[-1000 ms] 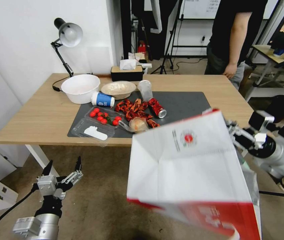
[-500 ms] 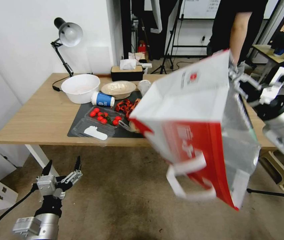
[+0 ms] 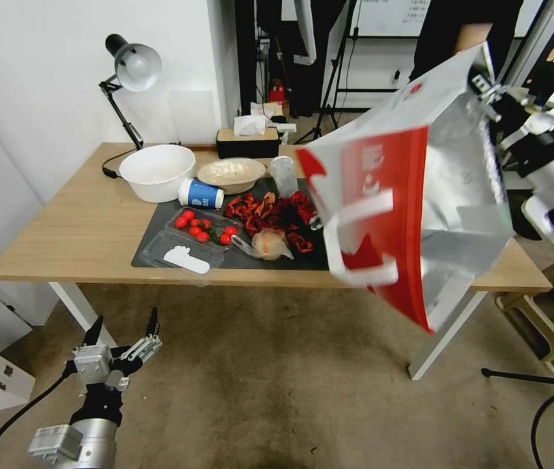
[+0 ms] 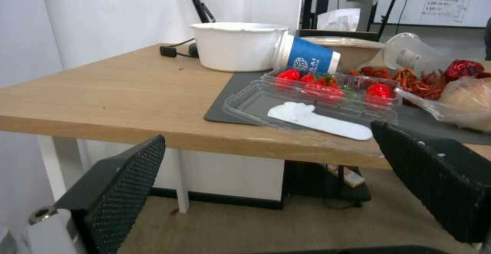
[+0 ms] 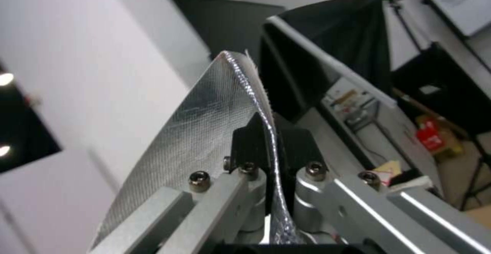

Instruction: Pick up the food delivery bag from the floor and place it on the table.

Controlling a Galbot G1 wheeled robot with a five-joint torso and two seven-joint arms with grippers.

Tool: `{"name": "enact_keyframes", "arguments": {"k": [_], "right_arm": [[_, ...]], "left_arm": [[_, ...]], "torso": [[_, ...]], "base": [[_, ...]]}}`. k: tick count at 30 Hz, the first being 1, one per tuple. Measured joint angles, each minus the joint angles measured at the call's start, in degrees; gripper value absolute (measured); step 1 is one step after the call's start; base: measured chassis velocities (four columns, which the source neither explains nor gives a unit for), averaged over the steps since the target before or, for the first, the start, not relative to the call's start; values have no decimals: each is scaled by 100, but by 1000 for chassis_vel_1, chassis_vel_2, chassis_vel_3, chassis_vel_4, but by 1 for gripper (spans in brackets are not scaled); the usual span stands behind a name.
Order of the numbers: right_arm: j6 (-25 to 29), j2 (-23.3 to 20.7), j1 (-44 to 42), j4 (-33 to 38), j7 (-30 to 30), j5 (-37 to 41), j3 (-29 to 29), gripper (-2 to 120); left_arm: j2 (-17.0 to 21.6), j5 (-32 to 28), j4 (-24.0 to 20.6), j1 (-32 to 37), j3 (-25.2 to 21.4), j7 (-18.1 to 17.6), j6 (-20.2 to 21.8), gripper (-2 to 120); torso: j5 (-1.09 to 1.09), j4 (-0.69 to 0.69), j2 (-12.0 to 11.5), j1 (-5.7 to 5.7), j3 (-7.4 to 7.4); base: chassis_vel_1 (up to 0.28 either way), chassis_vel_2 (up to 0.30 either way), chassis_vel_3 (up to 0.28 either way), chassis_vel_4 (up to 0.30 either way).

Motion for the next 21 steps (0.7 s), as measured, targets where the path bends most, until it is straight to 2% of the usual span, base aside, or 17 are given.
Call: {"name": "enact_keyframes", "arguments": {"k": [10,21], "right_arm": [[-36,215,283,-508,823,337,-216,0],[-226,223,246,-697,821,290,-232,0]], "left_arm": [[-16,17,43,-7,-13,1,-31,100],[-50,41,42,25,-12,3,-88,100]], "torso": [[-1,0,-2,-1,-2],[-1,0,-3,-2,-3]], "base": [[0,0,0,0],[0,0,0,0]]}}
